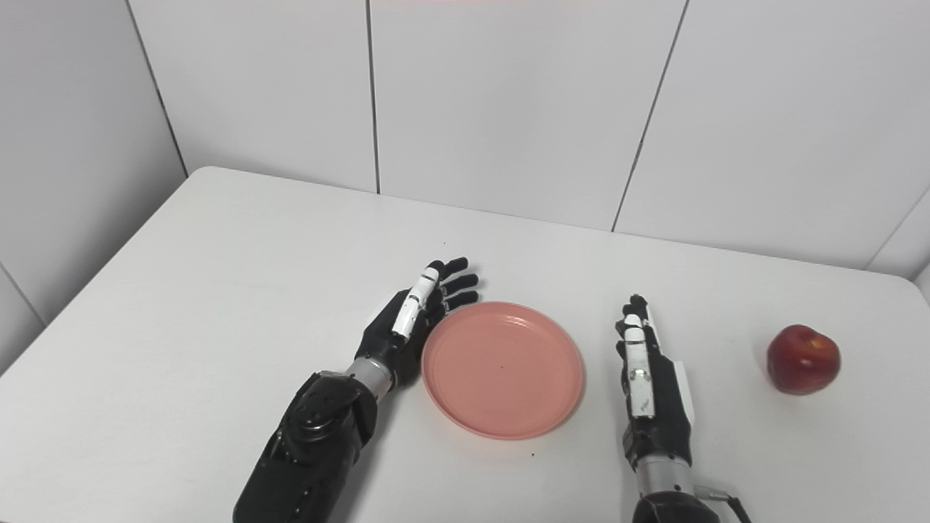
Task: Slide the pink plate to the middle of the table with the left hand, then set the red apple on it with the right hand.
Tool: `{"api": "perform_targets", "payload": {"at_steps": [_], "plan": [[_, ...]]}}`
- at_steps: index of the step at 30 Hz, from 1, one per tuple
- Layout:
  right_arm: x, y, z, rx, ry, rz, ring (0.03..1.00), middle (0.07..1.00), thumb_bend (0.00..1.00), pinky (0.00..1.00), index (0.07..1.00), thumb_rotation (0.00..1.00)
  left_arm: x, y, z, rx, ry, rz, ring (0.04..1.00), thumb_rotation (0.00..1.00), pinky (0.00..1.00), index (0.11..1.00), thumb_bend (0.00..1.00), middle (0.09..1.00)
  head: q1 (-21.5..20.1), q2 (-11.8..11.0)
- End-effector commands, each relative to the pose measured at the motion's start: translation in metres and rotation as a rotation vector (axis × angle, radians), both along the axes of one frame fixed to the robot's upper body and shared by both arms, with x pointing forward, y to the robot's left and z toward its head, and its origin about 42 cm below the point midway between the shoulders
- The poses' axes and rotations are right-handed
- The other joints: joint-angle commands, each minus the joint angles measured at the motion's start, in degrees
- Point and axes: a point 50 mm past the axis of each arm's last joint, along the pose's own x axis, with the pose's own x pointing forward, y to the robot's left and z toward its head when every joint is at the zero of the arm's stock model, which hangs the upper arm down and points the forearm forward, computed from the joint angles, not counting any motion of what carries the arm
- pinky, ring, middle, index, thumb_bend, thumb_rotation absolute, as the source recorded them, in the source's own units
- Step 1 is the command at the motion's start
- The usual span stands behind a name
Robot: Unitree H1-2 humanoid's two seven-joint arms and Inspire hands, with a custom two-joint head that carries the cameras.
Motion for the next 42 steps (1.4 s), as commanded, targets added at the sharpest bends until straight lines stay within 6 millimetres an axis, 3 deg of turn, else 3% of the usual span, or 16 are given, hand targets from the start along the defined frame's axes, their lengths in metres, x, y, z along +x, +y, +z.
{"api": "perform_targets", "payload": {"at_steps": [1, 6, 14, 23, 31, 38, 40, 42], "plan": [[0.006, 0.006, 0.02, 0.008, -0.06, 0.003, 0.97, 0.974, 0.22, 1.0, 0.973, 1.0, 0.004, -0.001, 0.012, -0.004, -0.037, -0.011, 0.868, 1.0, 0.84, 0.862, 0.38, 0.872, -1.03, 0.13], [0.007, 0.007, 0.018, -0.016, -0.057, -0.007, 0.963, 0.967, 0.22, 1.0, 0.965, 1.0, 0.004, 0.004, 0.01, 0.0, -0.038, -0.002, 0.865, 1.0, 0.84, 0.858, 0.38, 0.868, -3.2, -0.07], [0.012, 0.012, 0.019, -0.033, -0.064, -0.03, 0.941, 0.944, 0.22, 0.99, 0.941, 1.0, 0.004, 0.016, 0.007, 0.0, -0.055, 0.018, 0.858, 1.0, 0.84, 0.855, 0.38, 0.866, -10.23, -0.39], [0.014, 0.011, 0.021, -0.147, -0.109, -0.056, 0.924, 0.93, 0.26, 0.93, 0.932, 1.0, 0.003, 0.025, 0.002, -0.043, -0.034, 0.045, 0.858, 1.0, 0.84, 0.856, 0.37, 0.868, -12.94, -0.74], [0.016, 0.001, 0.048, -0.284, -0.219, -0.108, 0.883, 0.89, 0.35, 0.83, 0.885, 0.99, 0.001, 0.032, -0.007, -0.067, -0.023, 0.054, 0.859, 1.0, 0.84, 0.854, 0.38, 0.868, -15.25, -1.32], [0.013, -0.017, 0.087, -0.497, -0.334, -0.198, 0.863, 0.868, 0.5, 0.82, 0.862, 0.87, 0.001, 0.04, -0.012, -0.077, -0.032, 0.049, 0.86, 1.0, 0.85, 0.855, 0.39, 0.87, -18.37, -1.64], [0.013, -0.023, 0.097, -0.53, -0.351, -0.222, 0.854, 0.871, 0.55, 0.75, 0.866, 0.85, 0.002, 0.042, -0.013, -0.076, -0.032, 0.05, 0.859, 1.0, 0.85, 0.854, 0.39, 0.867, -18.99, -1.67], [0.012, -0.029, 0.106, -0.553, -0.367, -0.243, 0.858, 0.873, 0.59, 0.76, 0.865, 0.75, 0.002, 0.043, -0.013, -0.077, -0.028, 0.052, 0.858, 1.0, 0.85, 0.853, 0.39, 0.867, -19.58, -1.63]]}}
